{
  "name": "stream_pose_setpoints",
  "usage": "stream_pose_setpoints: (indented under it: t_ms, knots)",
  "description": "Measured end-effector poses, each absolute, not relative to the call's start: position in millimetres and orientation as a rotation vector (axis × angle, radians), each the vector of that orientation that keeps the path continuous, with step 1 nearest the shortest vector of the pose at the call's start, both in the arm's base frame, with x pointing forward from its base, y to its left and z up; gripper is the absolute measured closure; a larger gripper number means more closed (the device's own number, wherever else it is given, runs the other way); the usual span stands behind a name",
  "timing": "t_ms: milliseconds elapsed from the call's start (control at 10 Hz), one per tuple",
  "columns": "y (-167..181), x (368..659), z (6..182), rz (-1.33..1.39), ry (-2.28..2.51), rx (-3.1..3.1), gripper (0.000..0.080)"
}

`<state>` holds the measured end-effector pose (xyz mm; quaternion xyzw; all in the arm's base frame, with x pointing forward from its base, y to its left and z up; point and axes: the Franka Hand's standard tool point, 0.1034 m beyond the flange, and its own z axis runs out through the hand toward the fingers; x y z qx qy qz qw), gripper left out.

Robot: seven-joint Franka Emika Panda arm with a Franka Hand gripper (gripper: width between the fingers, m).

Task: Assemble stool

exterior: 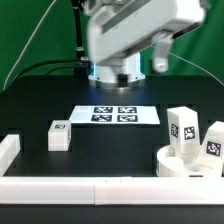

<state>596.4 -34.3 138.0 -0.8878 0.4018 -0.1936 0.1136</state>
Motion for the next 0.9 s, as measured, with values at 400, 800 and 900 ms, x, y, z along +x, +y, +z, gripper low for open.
stream_pose_setpoints:
  t_ms: [400,800,900]
  knots:
    - [-52.6,582.9,136.7,-0.732,0.839,-2.857,0.0151]
    - [-76.5,578.5,122.1,-0.71,0.325,-3.09,0.0151]
    - [-89.4,571.3,106.8,-0.592,0.224,-3.113,0.0151]
